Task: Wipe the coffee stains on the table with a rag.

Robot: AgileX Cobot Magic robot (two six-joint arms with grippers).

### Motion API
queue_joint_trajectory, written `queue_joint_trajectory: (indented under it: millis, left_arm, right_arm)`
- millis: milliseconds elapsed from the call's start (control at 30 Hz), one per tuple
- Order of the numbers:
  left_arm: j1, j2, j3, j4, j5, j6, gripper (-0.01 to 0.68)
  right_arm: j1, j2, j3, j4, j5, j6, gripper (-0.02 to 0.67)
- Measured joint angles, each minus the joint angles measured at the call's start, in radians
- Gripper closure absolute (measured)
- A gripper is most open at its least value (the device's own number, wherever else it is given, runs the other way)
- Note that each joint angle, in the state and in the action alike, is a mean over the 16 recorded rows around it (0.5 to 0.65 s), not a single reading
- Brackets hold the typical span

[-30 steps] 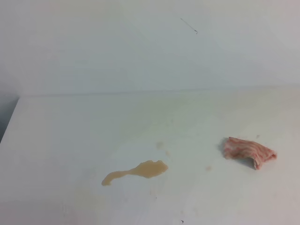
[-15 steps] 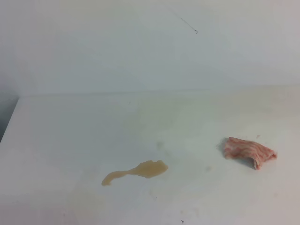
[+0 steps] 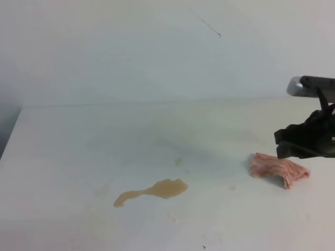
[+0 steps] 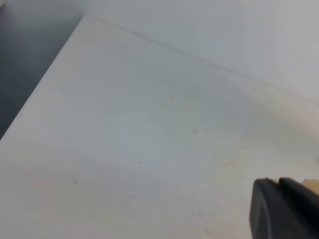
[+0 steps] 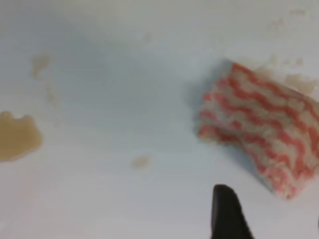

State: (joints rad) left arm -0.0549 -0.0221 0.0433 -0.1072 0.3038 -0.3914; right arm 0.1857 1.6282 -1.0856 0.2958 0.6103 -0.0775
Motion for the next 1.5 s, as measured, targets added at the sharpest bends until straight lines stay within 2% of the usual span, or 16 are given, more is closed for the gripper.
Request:
queue_joint_trajectory:
  millis: [167, 267, 567, 700, 800, 1000, 1200, 1500]
  left_arm:
    - [0.000, -0.004, 0.000, 0.000, -0.001, 0.000, 0.672]
    - [0.000, -0.005, 0.000, 0.000, -0.001, 0.000, 0.672]
    - [-0.001, -0.009, 0.000, 0.000, -0.001, 0.000, 0.672]
    - [-0.001, -0.009, 0.000, 0.000, -0.002, 0.000, 0.672]
    - [-0.001, -0.009, 0.000, 0.000, -0.002, 0.000, 0.672]
    - [-0.001, -0.009, 0.000, 0.000, -0.003, 0.000, 0.672]
    - [-0.001, -0.009, 0.000, 0.001, -0.003, 0.000, 0.672]
    - [-0.001, -0.009, 0.000, 0.002, -0.003, 0.001, 0.672]
  right_arm:
    - [0.027, 0.122, -0.028, -0.089, -0.045, 0.102, 0.279]
    - [0.032, 0.183, -0.045, -0.127, -0.046, 0.148, 0.311]
    - [0.033, 0.269, -0.089, -0.137, 0.002, 0.164, 0.519]
    - [0.034, 0.269, -0.124, -0.096, 0.042, 0.121, 0.607]
    - [0.038, 0.261, -0.159, -0.026, 0.076, 0.057, 0.646]
    - [0.071, 0.246, -0.239, 0.183, 0.138, -0.125, 0.649]
    - [0.140, 0.249, -0.290, 0.367, 0.123, -0.270, 0.649]
    - [0.243, 0.330, -0.300, 0.464, 0.018, -0.284, 0.649]
